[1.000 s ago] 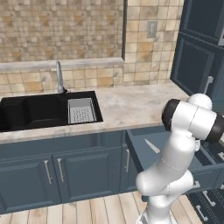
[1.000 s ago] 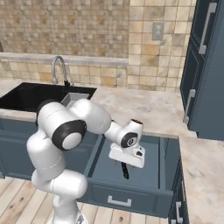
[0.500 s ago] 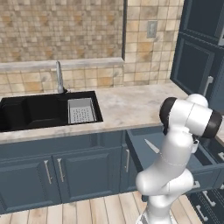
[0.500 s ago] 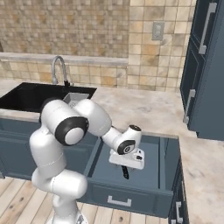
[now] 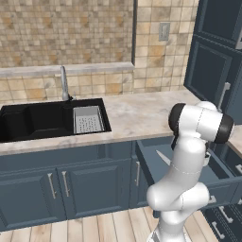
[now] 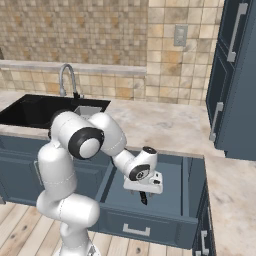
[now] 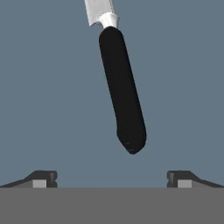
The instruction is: Pick up the knife from the drawer and place it on the cutting board. Then place the meat from the plate to the cutting board.
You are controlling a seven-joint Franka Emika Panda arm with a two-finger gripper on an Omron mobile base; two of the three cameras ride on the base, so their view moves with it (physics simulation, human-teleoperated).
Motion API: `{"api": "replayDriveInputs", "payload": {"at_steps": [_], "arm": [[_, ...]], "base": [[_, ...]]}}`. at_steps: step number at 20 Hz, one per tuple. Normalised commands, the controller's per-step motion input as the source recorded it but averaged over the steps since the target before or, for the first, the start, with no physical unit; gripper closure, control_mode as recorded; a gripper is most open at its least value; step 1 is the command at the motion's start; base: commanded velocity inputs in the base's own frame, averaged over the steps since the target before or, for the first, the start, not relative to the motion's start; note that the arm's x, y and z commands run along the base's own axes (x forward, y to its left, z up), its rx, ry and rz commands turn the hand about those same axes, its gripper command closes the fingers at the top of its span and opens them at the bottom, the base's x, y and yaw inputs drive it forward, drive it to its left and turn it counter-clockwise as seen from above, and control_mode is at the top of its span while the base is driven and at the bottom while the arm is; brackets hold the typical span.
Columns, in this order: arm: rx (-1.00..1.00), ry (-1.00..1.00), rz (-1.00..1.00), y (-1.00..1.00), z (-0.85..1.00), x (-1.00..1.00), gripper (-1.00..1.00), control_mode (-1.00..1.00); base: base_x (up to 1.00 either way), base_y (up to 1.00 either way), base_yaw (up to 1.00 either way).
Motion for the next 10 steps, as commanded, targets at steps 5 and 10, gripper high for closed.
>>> {"api": "replayDriveInputs", "payload": {"at_steps": [5,10], "arm": [[-0.02,-0.04,0.00,0.00,-0.13,0.21,-1.00,-1.00],[-0.02,-0.03,0.00,0.00,-0.14,0.25,-1.00,-1.00]], "base": [[0.00,0.00,0.00],[0.00,0.00,0.00]]}}
